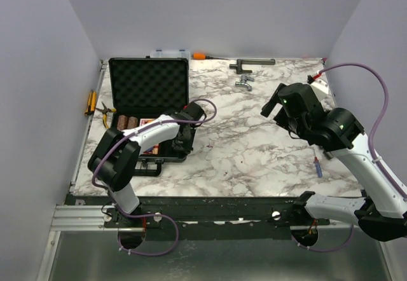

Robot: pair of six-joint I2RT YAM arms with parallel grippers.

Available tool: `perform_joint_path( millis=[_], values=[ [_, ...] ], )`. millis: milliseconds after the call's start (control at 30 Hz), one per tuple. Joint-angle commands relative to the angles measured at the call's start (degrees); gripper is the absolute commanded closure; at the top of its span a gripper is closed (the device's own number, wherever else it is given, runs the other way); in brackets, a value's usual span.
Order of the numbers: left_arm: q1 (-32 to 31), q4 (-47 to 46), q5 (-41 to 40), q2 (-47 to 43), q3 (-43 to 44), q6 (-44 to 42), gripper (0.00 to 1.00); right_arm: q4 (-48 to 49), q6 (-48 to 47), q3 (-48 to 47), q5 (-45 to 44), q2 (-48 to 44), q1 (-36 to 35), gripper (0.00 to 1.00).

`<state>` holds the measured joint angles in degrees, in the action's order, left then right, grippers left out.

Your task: Pack up texas hold em set

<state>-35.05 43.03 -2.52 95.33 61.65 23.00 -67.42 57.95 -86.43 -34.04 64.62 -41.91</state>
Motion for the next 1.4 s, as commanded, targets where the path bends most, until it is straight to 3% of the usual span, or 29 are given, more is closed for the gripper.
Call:
perform_joint_path(
  millis=[0, 333, 533, 700, 833, 1100, 1367],
  values=[
    [-9.7, -4.7, 9.5, 4.3, 6.3, 0.4, 0.82, -1.8, -0.1, -2.5, -2.4, 0.6, -0.2, 0.0],
    [-23.5, 0.8, 11.2, 14.9, 24.7, 0.8, 0.83, -2.2, -2.1, -4.5, -5.8, 1.0, -0.1, 0.0],
    [-28.3, 4.9, 8.9, 17.3, 31.0, -1.3, 0.68, -1.0, -4.1, -6.0, -6.9, 2.0, -0.2, 0.0],
    [-28.4, 5.4, 7.5, 12.8, 29.6, -0.9, 0.44, 0.9, -6.1, -8.2, -6.6, 3.9, -0.1, 0.0],
    [-28.6, 5.4, 6.0, 9.2, 28.5, -0.5, 0.3, 2.3, -7.5, -9.7, -5.8, 5.8, -0.1, 0.0],
    [-28.5, 5.7, -4.1, -3.1, 20.9, 1.6, 0.16, 6.4, -13.3, -16.5, -2.2, 12.7, -0.1, 0.0],
    [-26.2, 5.7, -10.6, -18.0, 7.8, 4.6, 0.12, 8.1, -16.8, -28.1, 3.8, 22.5, 0.5, 0.0]
  ],
)
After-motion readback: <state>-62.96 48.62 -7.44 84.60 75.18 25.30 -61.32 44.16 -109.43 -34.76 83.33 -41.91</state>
